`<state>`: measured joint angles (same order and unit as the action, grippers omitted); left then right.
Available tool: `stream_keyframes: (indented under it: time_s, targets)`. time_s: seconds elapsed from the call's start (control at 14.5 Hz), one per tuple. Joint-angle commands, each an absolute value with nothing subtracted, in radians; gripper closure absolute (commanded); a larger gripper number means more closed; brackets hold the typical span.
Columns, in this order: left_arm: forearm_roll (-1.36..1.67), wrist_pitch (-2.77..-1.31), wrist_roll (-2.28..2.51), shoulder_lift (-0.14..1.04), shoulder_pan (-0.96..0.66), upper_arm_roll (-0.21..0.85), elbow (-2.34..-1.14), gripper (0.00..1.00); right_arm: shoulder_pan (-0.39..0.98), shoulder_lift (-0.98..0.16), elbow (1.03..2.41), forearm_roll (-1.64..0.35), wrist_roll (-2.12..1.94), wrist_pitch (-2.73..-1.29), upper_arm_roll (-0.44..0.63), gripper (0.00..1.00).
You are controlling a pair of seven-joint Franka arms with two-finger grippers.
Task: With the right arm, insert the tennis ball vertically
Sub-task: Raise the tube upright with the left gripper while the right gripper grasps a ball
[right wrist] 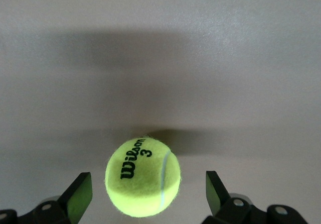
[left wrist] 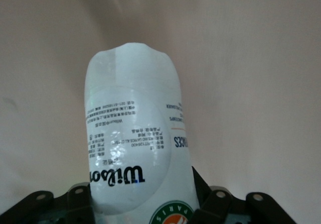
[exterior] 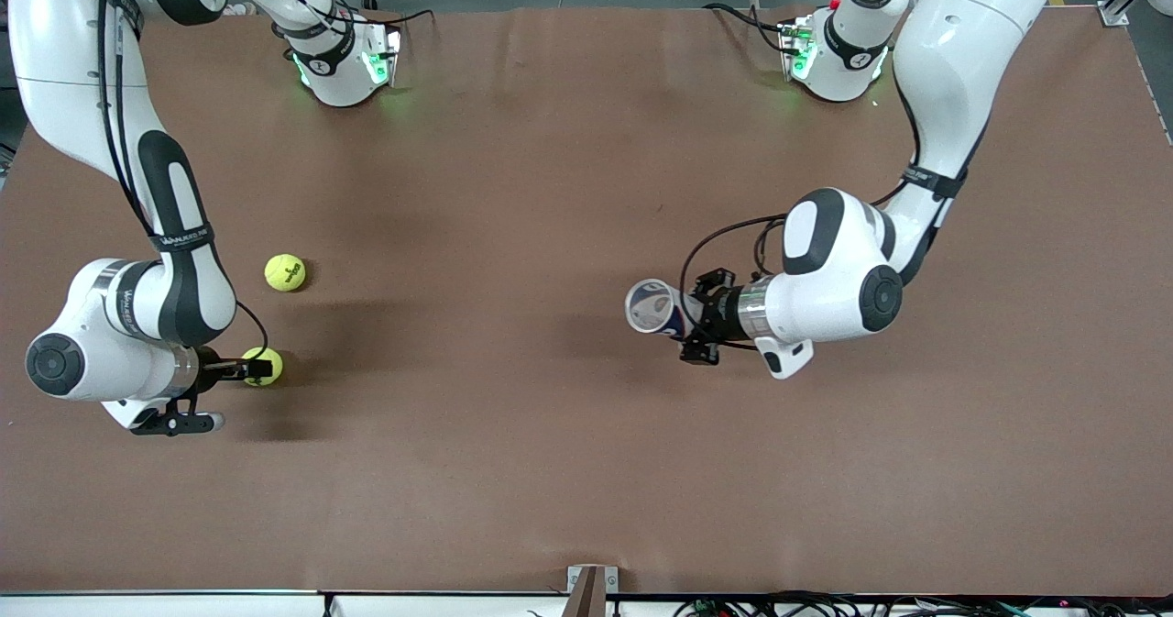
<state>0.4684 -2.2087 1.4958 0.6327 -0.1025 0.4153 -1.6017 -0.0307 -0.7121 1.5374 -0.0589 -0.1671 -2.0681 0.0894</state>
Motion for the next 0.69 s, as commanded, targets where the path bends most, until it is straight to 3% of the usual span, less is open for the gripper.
stream_keyframes:
  time_s: [0.0, 0.34, 0.62]
  targets:
    - [0.605, -2.268, 1.396, 0.692, -0.121, 0.439, -1.572, 0.37, -0.035, -0.726, 1.54, -0.069, -0.181, -2.077, 0.084, 0.0]
    - [0.854, -2.432, 1.206, 0.744, -0.198, 0.439, -1.574, 0.37, -0.035, -0.741, 1.542, -0.071, -0.181, -2.077, 0.083, 0.0]
    - [0.854, -2.583, 1.23, 0.831, -0.331, 0.426, -1.528, 0.37, -0.032, -0.746, 1.562, -0.071, -0.181, -2.097, 0.083, 0.02]
